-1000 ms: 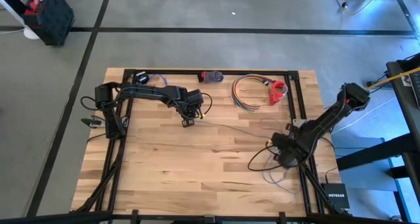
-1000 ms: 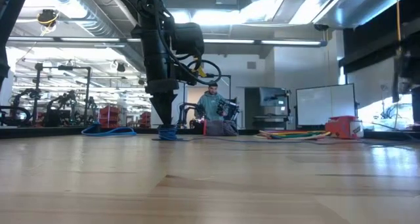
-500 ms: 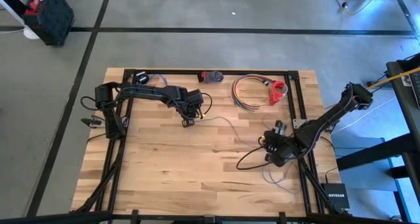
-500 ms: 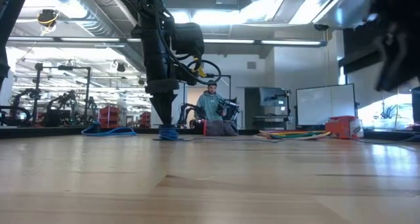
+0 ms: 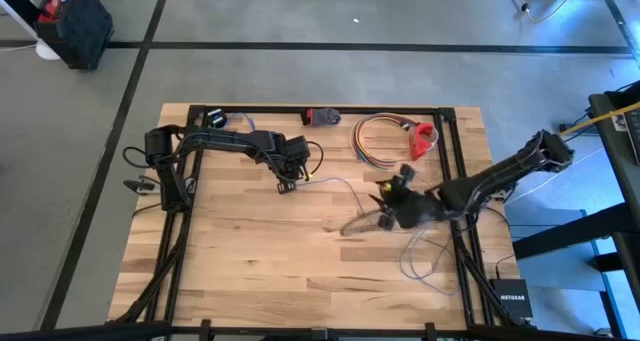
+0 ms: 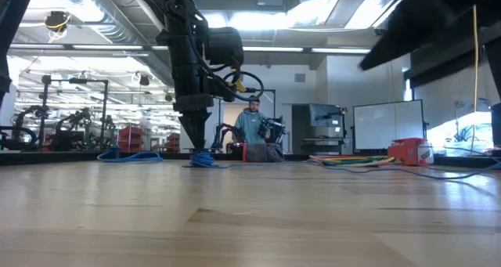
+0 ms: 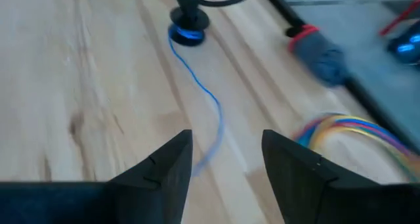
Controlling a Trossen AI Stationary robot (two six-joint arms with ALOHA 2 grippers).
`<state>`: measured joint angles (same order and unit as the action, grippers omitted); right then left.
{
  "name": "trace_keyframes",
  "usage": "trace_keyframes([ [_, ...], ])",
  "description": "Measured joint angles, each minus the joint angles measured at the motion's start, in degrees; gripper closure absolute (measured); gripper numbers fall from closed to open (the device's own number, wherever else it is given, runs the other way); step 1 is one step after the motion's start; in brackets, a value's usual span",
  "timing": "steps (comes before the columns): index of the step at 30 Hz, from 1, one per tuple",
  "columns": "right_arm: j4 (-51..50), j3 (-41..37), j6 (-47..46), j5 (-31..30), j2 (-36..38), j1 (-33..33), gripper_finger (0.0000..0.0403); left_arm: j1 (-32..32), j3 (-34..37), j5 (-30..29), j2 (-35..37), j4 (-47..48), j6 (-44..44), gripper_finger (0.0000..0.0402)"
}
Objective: Coil cords
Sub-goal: Uncoil the blue wire from the black spool
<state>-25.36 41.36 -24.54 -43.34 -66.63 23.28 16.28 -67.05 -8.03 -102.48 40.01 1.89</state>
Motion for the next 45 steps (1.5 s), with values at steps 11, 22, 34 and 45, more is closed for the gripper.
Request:
trace_keyframes([
  [11, 34.0, -7.3, 13.9, 23.7, -15.8, -23.6, 0.0215, 0.0, 0.0, 0.0, 0.0, 0.1, 0.1, 0.0398],
  [22, 51.3, -5.9, 14.6, 37.0, -34.3, -32.5, 0.0215, 0.0, 0.0, 0.0, 0.0, 0.0, 0.1, 0.0398],
  [34, 45.5, -2.0, 22.5, 33.7, -37.3, -32.2, 0.0372, 0.0, 0.0, 0.0, 0.0, 0.0, 0.1, 0.0398],
  [45, 24.6, -2.4, 21.8, 26.3, -27.4, -21.0, 0.0394, 0.0, 0.0, 0.0, 0.0, -0.2, 0.1, 0.0398],
])
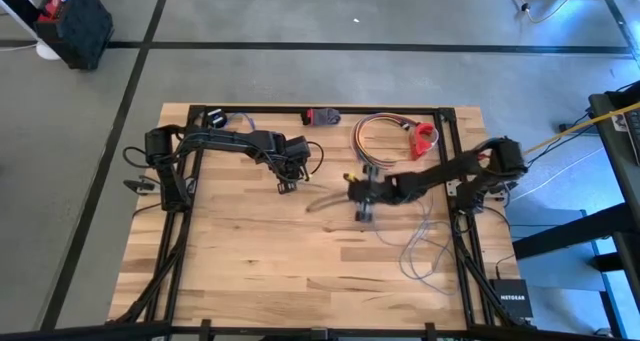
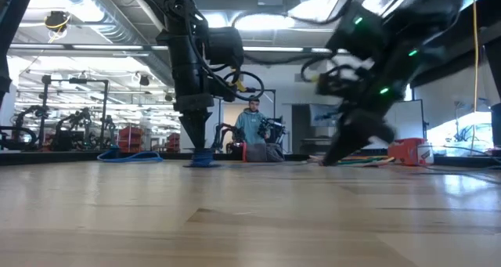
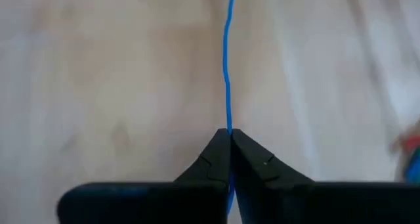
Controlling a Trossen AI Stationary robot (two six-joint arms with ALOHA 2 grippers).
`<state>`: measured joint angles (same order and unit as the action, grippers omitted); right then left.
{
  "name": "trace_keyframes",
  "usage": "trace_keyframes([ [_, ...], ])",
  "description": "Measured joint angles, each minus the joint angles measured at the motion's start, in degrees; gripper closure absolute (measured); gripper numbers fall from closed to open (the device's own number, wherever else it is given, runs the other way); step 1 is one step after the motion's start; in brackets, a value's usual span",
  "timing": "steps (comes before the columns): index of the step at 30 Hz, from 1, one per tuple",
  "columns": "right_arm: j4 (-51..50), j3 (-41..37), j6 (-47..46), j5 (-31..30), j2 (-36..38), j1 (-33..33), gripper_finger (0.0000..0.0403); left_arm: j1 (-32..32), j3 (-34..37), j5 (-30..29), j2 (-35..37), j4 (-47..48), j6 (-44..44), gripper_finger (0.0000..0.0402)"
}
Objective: Coil cords
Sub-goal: Uncoil the blue wire from the black spool
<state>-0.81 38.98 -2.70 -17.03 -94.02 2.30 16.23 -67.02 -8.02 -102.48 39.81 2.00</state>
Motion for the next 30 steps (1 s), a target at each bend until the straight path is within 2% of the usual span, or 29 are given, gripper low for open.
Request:
trace_keyframes([
  [5, -12.6, -0.1, -4.3, -3.0, 4.0, 9.7, 0.0395, 0.0, 0.0, 0.0, 0.0, 0.2, -0.2, 0.0398],
  [9, -17.3, -2.6, -7.4, -4.6, 7.5, 18.9, 0.0398, 0.0, 0.0, 0.0, 0.0, 0.3, -0.6, 0.0398],
  [13, -22.7, -6.6, -19.8, -8.2, 12.6, 25.5, 0.0394, 0.0, 0.0, 0.1, 0.0, 0.2, -0.9, 0.0398],
  [18, -34.0, -11.9, -37.7, -8.8, 20.3, 32.9, 0.0396, 0.0, 0.0, 0.0, 0.0, 0.5, -1.4, 0.0398],
  [23, -48.7, -11.9, -54.5, -8.9, 28.4, 40.9, 0.0394, 0.0, 0.0, 0.0, 0.0, 0.4, -1.6, 0.0398],
  [27, -55.5, -10.1, -63.1, -9.4, 33.8, 44.7, 0.0394, 0.0, 0.0, 0.0, 0.0, 0.2, -1.6, 0.0398],
  [30, -54.7, -9.9, -65.3, -10.1, 36.0, 44.1, 0.0383, 0.0, 0.0, 0.0, 0.0, 0.2, -1.6, 0.0398],
])
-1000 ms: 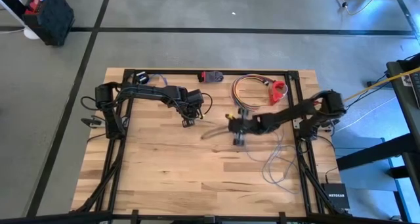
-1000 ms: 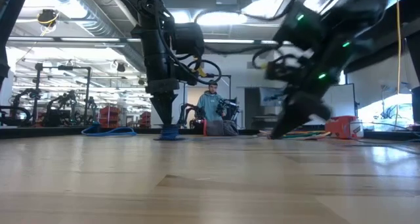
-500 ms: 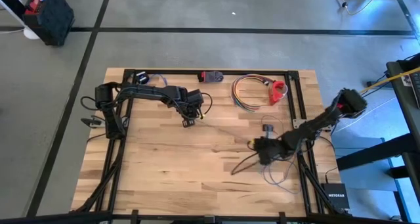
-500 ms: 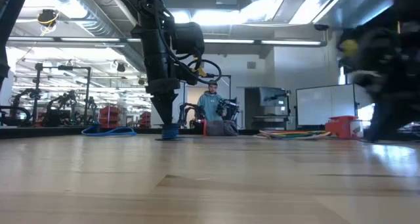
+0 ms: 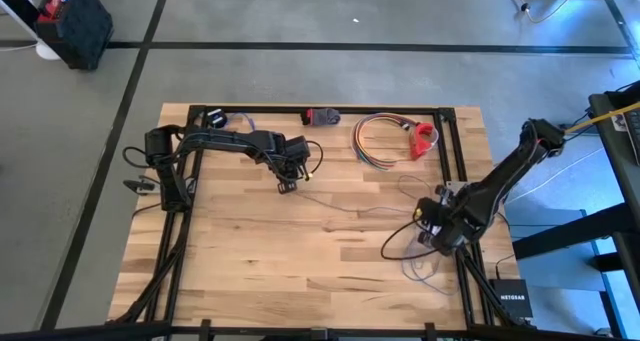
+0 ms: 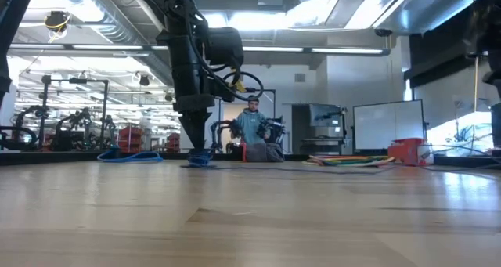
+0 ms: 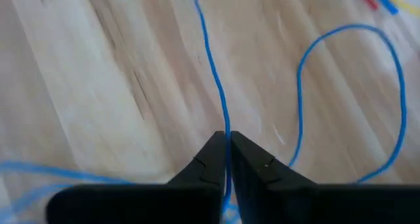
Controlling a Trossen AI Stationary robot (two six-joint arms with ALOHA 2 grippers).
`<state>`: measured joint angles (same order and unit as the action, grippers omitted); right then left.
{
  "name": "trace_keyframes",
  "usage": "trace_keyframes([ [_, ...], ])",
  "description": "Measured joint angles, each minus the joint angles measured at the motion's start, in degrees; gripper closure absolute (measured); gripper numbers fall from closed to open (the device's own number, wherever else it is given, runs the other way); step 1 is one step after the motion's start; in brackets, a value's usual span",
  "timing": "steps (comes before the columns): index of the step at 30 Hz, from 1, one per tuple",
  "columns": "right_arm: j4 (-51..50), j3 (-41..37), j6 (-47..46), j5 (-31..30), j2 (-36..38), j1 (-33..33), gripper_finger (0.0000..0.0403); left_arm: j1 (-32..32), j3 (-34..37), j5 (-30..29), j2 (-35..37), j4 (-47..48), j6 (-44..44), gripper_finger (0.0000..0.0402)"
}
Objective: Coil cords
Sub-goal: Uncoil the blue wire from the black spool
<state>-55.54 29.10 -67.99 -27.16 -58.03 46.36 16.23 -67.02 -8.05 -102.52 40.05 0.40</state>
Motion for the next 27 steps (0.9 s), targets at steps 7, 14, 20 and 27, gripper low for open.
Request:
trace_keyframes([
  [7, 9.2, 0.0, 5.7, -4.3, 0.9, -6.3, 0.031, 0.0, 0.0, 0.0, 0.0, 0.0, -0.3, 0.0398],
  [14, 24.6, 0.0, 22.7, -2.9, 0.8, -13.3, 0.0203, 0.0, 0.0, 0.0, 0.0, 0.0, -0.2, 0.0398],
  [20, 41.6, 0.0, 40.0, -2.8, -0.2, -18.4, 0.0174, 0.0, 0.0, 0.0, 0.0, -0.1, -0.1, 0.0398],
  [27, 43.9, 0.1, 47.5, 5.3, -5.2, -24.9, 0.0181, 0.0, 0.0, 0.0, 0.0, 0.1, 0.0, 0.0398],
])
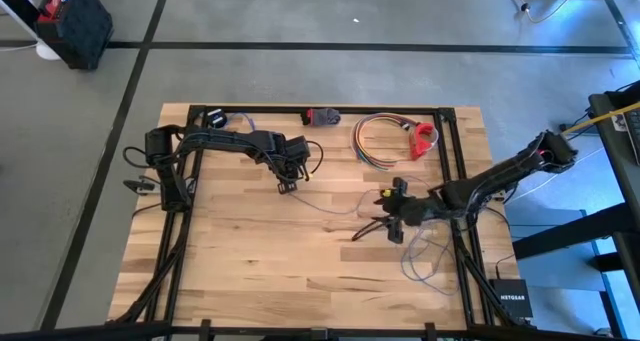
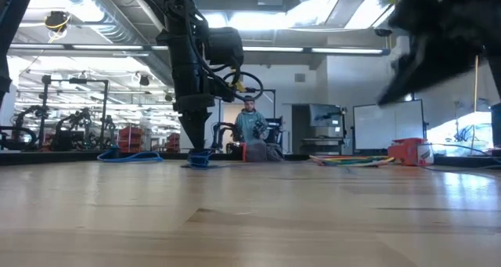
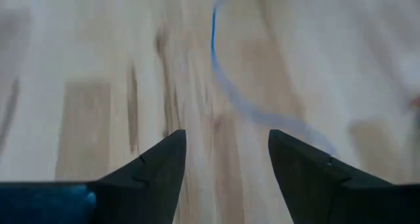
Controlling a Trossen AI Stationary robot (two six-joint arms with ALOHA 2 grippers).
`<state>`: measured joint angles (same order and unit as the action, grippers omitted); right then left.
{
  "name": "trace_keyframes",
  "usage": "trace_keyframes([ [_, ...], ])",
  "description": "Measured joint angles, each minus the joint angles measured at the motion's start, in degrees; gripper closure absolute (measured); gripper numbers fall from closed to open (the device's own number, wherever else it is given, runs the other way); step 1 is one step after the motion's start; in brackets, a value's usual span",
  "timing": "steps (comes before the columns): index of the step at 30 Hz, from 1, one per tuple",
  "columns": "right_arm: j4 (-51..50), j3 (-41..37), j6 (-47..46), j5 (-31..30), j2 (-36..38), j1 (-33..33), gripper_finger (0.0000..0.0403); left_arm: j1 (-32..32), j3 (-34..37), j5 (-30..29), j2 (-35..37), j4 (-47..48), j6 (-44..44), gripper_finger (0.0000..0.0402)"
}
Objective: Coil cords
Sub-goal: Uncoil the blue wire from the black spool
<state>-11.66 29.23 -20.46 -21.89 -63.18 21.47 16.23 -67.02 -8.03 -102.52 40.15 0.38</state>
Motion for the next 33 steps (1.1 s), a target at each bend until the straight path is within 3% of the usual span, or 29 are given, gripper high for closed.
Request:
trace_keyframes([
  [3, -4.1, -0.1, -3.2, 5.2, -1.4, -2.0, 0.0185, 0.0, 0.0, 0.0, 0.0, 0.1, 0.0, 0.0398],
  [5, -1.7, -0.1, -3.7, 5.7, -2.1, -2.7, 0.0187, 0.0, 0.0, 0.0, 0.0, -0.1, 0.1, 0.0398],
  [12, 25.0, 0.0, 11.4, 3.4, -11.3, -3.8, 0.019, 0.0, 0.0, 0.0, 0.0, -0.3, 0.9, 0.0398],
  [19, 41.5, 0.0, 14.5, 5.9, -26.8, -9.4, 0.019, 0.0, 0.0, 0.0, 0.0, -0.3, 0.9, 0.0398],
  [27, 44.8, 4.9, 14.8, 12.0, -38.3, -12.6, 0.019, 0.0, 0.0, 0.0, 0.0, -0.5, 0.9, 0.0398],
  [33, 44.6, 9.9, 17.4, 11.1, -43.3, -14.4, 0.019, 0.0, 0.0, 0.0, 0.0, -0.5, 0.9, 0.0398],
])
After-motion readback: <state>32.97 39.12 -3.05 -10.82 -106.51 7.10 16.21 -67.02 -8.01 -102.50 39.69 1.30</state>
